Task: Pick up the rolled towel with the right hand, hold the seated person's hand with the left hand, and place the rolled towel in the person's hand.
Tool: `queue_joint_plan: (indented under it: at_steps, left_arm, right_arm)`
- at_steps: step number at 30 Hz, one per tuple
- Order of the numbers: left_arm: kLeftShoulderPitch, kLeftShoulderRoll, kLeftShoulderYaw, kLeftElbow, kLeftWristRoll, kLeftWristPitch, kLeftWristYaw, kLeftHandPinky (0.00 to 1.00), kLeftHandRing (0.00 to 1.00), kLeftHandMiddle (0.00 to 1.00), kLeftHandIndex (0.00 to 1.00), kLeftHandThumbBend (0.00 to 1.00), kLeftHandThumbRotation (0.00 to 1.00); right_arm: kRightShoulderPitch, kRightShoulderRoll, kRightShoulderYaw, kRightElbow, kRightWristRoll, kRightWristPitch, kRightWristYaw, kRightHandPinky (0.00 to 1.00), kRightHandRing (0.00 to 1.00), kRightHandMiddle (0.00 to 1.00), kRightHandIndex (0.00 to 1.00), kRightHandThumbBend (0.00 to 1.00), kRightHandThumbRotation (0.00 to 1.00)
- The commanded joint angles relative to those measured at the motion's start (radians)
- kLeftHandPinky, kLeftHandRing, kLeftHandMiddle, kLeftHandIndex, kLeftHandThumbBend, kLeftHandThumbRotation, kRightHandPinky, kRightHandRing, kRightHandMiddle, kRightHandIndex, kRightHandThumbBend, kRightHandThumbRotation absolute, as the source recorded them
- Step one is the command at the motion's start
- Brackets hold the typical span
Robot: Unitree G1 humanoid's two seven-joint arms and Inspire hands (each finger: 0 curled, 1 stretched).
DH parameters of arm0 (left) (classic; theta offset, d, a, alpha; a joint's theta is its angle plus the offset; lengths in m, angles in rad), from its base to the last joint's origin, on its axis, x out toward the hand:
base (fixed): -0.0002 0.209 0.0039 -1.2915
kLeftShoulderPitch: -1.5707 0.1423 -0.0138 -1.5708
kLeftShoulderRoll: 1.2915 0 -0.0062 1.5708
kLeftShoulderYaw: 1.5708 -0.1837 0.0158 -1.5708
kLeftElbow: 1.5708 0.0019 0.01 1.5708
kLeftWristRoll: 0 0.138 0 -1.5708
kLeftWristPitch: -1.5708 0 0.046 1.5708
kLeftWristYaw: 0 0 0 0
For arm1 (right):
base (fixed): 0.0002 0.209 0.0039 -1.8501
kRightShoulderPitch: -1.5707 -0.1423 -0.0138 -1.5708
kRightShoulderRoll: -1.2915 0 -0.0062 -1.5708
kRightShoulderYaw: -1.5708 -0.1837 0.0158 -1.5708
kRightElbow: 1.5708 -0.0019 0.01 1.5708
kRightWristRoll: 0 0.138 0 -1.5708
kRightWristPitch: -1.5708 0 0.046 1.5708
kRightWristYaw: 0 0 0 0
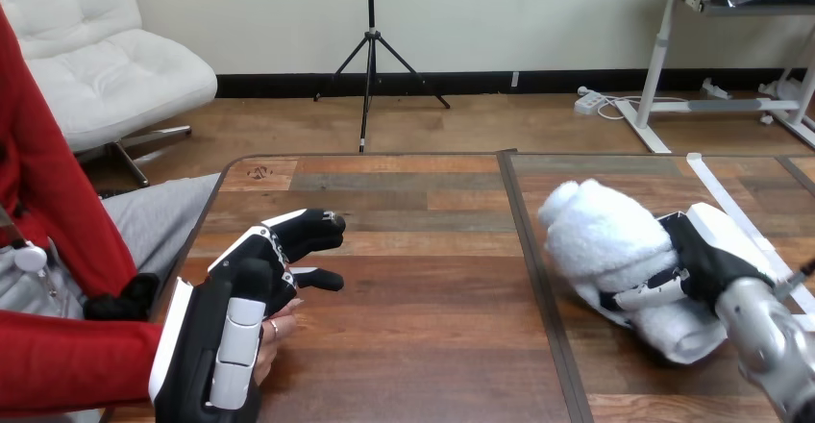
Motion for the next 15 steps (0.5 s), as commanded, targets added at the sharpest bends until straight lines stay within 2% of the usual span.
queue_joint_plan:
  at_steps: [1,4,10,15]
  left_arm:
    - [-0.034,-0.005,0.035,-0.041,0.037,-0.011,0.015,0.59,0.75,0.73,0.68,0.78,1.00]
    - [-0.037,0.006,0.050,-0.040,0.060,-0.013,0.022,0.61,0.76,0.73,0.69,0.78,1.00]
    - [-0.039,0.022,0.089,-0.050,0.104,0.004,0.041,0.63,0.75,0.74,0.69,0.82,0.94]
    - [-0.042,0.039,0.119,-0.054,0.135,0.009,0.044,0.64,0.75,0.75,0.71,0.89,0.91]
  right_arm:
    - [-0.006,0.021,-0.043,-0.085,0.040,-0.114,-0.040,0.34,0.37,0.42,0.47,0.68,0.00]
    - [0.008,0.017,-0.058,-0.109,0.049,-0.156,-0.049,0.34,0.37,0.42,0.47,0.68,0.00]
    - [0.044,0.010,-0.086,-0.176,0.072,-0.213,-0.063,0.36,0.39,0.43,0.48,0.66,0.00]
    - [0.076,0.001,-0.102,-0.234,0.073,-0.258,-0.078,0.37,0.40,0.45,0.48,0.65,0.00]
